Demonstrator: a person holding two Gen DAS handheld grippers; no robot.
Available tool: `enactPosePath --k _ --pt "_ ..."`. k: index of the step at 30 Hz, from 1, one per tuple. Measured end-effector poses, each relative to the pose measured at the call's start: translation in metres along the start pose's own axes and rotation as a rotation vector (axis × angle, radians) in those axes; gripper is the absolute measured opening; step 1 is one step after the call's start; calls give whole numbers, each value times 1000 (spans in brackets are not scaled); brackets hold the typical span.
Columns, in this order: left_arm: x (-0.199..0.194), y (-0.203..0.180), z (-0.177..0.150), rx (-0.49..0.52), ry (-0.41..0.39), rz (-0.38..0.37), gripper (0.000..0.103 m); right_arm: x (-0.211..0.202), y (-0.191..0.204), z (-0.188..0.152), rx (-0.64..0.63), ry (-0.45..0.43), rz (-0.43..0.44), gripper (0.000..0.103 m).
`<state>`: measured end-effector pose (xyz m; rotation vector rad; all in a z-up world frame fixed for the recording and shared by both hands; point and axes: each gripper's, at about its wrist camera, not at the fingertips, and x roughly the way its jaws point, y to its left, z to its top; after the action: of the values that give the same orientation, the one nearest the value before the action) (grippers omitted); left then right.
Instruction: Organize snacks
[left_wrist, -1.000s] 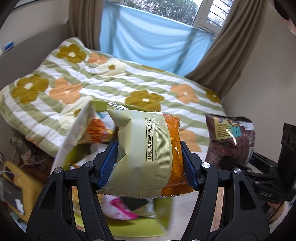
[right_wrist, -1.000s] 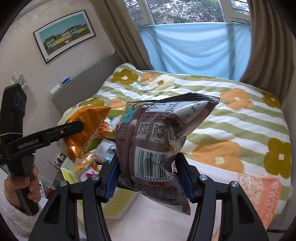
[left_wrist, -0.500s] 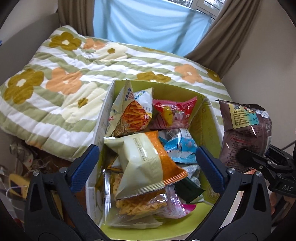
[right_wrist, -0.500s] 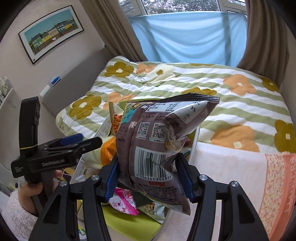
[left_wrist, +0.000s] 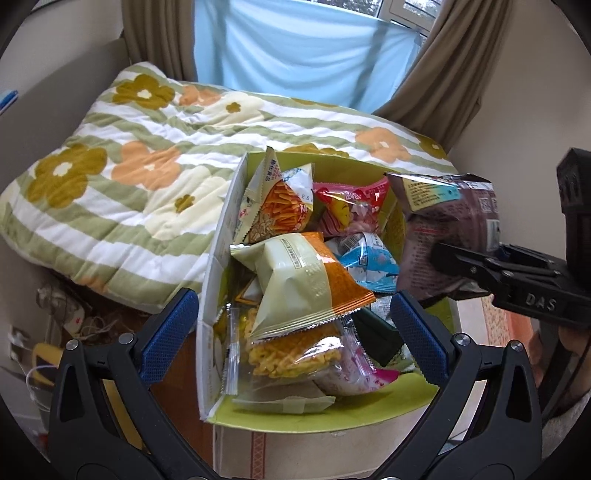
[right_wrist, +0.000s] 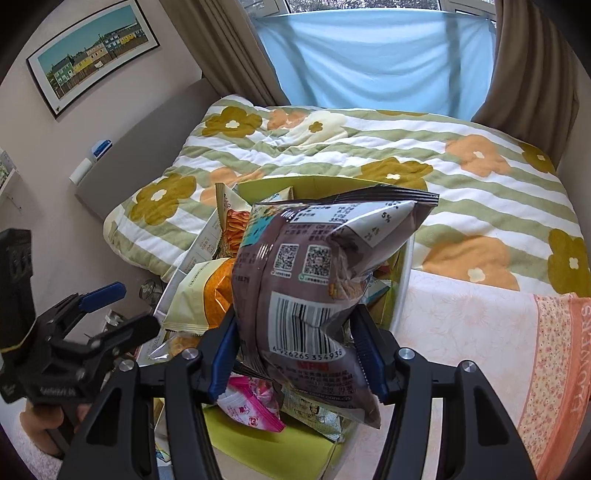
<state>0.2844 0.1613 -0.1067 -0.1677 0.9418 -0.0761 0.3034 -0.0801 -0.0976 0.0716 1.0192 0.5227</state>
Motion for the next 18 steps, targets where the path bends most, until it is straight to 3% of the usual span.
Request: enactPosePath --k 2,4,6,10,18 --pt "-4 1 -1 0 -9 -4 103 5 3 5 -2 7 -3 56" --pt "-6 3 0 -1 -7 4 103 10 7 8 -20 13 -19 66" --pt "-8 4 -1 1 -14 30 103 13 12 10 -42 9 -50 100" --pt "-11 6 -4 11 -23 45 103 -1 17 5 -60 -49 -131 101" --pt "-10 1 -10 47 -12 7 103 -18 13 -17 -12 -83 -188 101"
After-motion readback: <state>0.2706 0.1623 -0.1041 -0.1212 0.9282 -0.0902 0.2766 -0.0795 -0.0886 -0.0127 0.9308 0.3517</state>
